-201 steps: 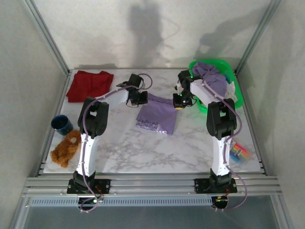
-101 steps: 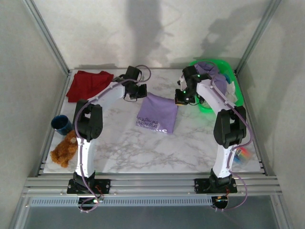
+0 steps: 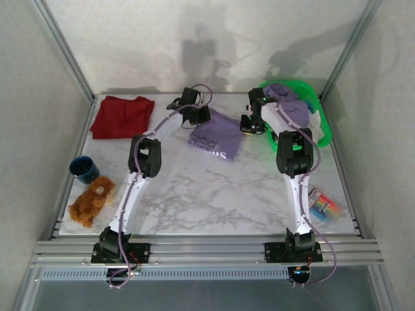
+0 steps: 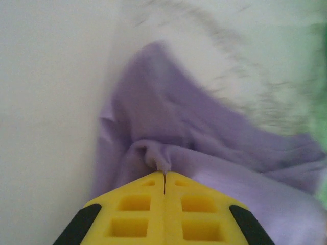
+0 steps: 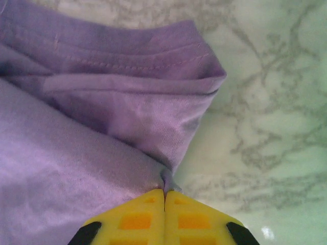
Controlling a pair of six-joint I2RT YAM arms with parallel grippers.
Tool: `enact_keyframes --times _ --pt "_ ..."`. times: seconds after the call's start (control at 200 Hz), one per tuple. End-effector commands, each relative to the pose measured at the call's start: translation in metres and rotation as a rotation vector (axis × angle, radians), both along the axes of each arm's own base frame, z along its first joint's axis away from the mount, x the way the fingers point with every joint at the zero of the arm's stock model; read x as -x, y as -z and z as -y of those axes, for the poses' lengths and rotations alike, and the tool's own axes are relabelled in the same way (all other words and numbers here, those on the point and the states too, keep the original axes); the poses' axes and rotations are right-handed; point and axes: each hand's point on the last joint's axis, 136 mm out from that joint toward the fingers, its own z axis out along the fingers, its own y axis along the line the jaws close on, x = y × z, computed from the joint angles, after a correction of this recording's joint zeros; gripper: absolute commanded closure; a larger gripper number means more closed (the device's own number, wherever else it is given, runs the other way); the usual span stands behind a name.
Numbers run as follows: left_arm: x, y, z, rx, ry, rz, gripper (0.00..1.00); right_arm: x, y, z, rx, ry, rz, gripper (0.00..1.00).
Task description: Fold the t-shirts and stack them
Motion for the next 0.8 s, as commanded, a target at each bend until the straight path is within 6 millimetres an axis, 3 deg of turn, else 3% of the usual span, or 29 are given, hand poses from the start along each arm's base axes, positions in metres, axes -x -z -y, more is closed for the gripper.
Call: enact_keyframes --times 0.0,0.065,0.14,0.225,0.315,0.355,0.421,0.466,0.561,0.676,0.791 --pt "-0.025 -0.021 -0.022 0.079 -0.061 0.042 1.0 -0.011 -0.02 0.001 0.05 0.002 0.024 1.0" --pt "-0.024 -0.016 -0.024 0.09 -0.06 0.027 1.0 -0.011 -0.015 -0.001 0.046 -0.01 0.012 0.99" --pt "-0.02 -0.014 -0.027 0.072 -0.048 0.014 0.99 -0.008 -0.019 -0.006 0.036 -0.024 0.019 0.67" --pt "-0.015 -0.023 -0.024 0.082 -0.027 0.02 0.69 -0.003 -0.031 -0.013 0.038 -0.041 0.049 0.57" --pt "-0.009 -0.049 -0.024 0.078 -0.017 0.056 0.56 0.006 -0.051 -0.019 0.033 -0.045 0.068 0.54" --pt "-0.008 -0.07 -0.028 0.064 -0.027 0.094 0.48 0.011 -0.061 -0.02 0.03 -0.044 0.077 0.54" --pt "0.0 -0.097 -0.035 0.042 -0.051 0.131 0.42 0.02 -0.079 -0.021 0.021 -0.029 0.088 0.53" --pt "0.01 -0.11 -0.041 0.022 -0.07 0.142 0.4 0.03 -0.089 -0.023 0.007 -0.012 0.087 0.53" --pt "0.032 -0.115 -0.053 -0.03 -0.093 0.113 0.41 0.054 -0.1 -0.033 -0.032 0.0 0.072 0.53" --pt "0.062 -0.093 -0.054 -0.084 -0.061 0.051 0.48 0.076 -0.093 -0.05 -0.095 0.008 0.033 0.57" --pt "0.081 -0.066 -0.041 -0.062 -0.016 0.012 0.63 0.078 -0.073 -0.07 -0.18 0.019 0.005 0.66"
